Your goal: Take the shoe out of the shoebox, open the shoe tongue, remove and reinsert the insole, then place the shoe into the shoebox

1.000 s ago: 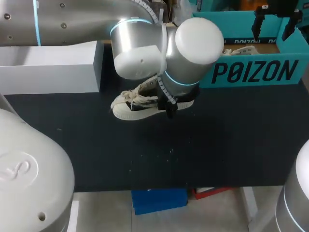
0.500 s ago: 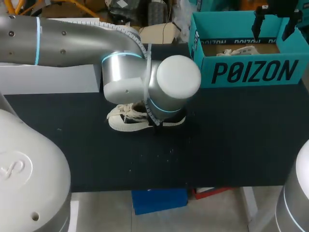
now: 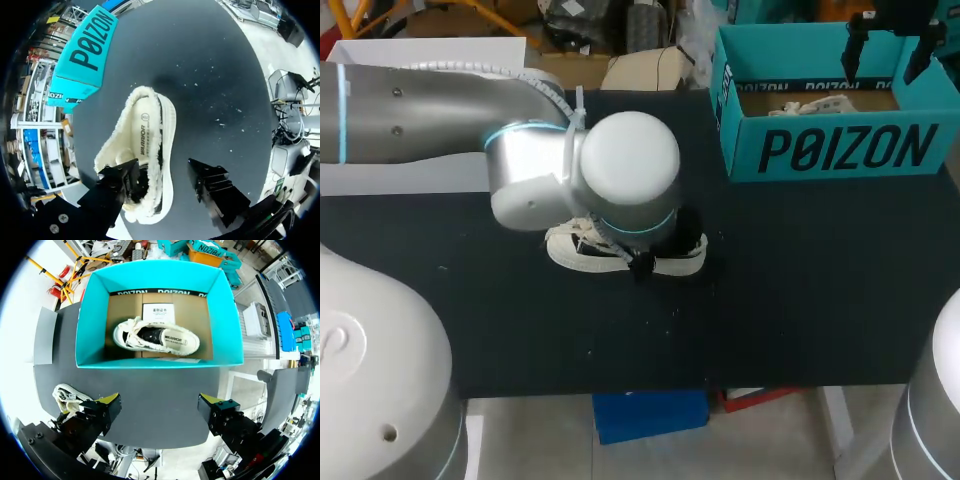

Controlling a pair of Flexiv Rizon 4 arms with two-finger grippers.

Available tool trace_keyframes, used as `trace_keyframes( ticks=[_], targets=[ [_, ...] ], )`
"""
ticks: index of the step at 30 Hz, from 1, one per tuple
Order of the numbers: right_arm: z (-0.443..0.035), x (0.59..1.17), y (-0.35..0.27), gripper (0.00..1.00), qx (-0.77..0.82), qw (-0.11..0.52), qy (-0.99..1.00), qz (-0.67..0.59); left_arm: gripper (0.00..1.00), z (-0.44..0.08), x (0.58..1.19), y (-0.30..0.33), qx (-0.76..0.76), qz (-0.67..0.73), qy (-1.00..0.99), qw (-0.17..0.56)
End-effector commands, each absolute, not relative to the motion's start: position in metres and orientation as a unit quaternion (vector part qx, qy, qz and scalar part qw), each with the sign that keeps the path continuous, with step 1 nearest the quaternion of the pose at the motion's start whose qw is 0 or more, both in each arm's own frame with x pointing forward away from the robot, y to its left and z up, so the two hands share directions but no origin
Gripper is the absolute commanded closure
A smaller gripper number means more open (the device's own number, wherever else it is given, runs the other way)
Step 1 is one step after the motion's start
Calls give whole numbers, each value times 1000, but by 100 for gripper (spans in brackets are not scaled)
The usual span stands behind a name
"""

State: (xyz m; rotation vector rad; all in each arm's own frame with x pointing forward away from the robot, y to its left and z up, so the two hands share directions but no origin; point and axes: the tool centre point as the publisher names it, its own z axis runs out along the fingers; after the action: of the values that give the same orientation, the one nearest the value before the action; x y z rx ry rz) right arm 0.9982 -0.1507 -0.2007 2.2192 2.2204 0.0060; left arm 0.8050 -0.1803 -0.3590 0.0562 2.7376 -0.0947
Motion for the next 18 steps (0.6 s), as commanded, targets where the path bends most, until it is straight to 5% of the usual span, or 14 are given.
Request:
trace_keyframes(
  ticks=[1,18],
  targets=[
    [-201,999,-150,0,707,1,707,1,0,-300,788,-147,29,-146,975,166],
    [-201,999,-150,0,707,1,707,1,0,-251,822,-52,50,-286,951,106]
  ],
)
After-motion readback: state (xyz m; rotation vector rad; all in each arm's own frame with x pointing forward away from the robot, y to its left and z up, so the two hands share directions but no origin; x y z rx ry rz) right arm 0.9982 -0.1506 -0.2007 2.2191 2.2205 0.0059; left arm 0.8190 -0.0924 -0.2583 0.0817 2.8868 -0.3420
